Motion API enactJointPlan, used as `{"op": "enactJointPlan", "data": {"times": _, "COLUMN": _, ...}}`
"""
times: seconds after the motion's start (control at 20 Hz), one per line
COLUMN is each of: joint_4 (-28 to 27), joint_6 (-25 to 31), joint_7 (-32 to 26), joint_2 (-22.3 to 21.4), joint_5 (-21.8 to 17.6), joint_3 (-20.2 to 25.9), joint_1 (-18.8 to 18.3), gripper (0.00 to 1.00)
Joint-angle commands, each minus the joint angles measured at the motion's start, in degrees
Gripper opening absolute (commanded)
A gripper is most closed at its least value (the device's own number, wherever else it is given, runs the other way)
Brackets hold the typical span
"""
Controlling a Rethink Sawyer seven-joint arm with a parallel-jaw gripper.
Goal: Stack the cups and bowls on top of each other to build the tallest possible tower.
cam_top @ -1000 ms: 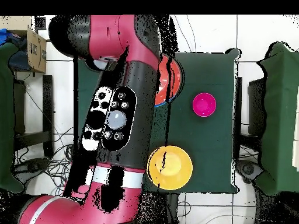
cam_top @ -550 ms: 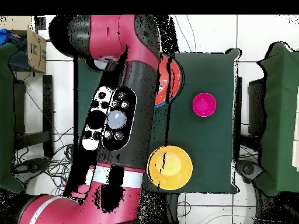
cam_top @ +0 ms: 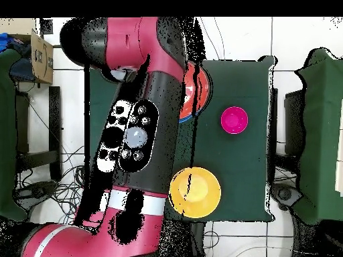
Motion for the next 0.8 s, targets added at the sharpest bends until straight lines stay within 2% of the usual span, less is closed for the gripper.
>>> {"op": "enactJointPlan", "data": {"times": 0.05, "joint_4": 7.84, "joint_6": -3.36, "joint_7": -3.24, "joint_2": 0.43, "joint_5": -3.74, "joint_3": 4.84, "joint_1": -0.77, "gripper": 0.00}}
{"op": "enactJointPlan", "data": {"times": 0.8, "joint_4": 11.73, "joint_6": -5.31, "joint_7": -2.85, "joint_2": -1.14, "joint_5": -3.30, "joint_3": 5.19, "joint_1": -0.35, "gripper": 0.00}}
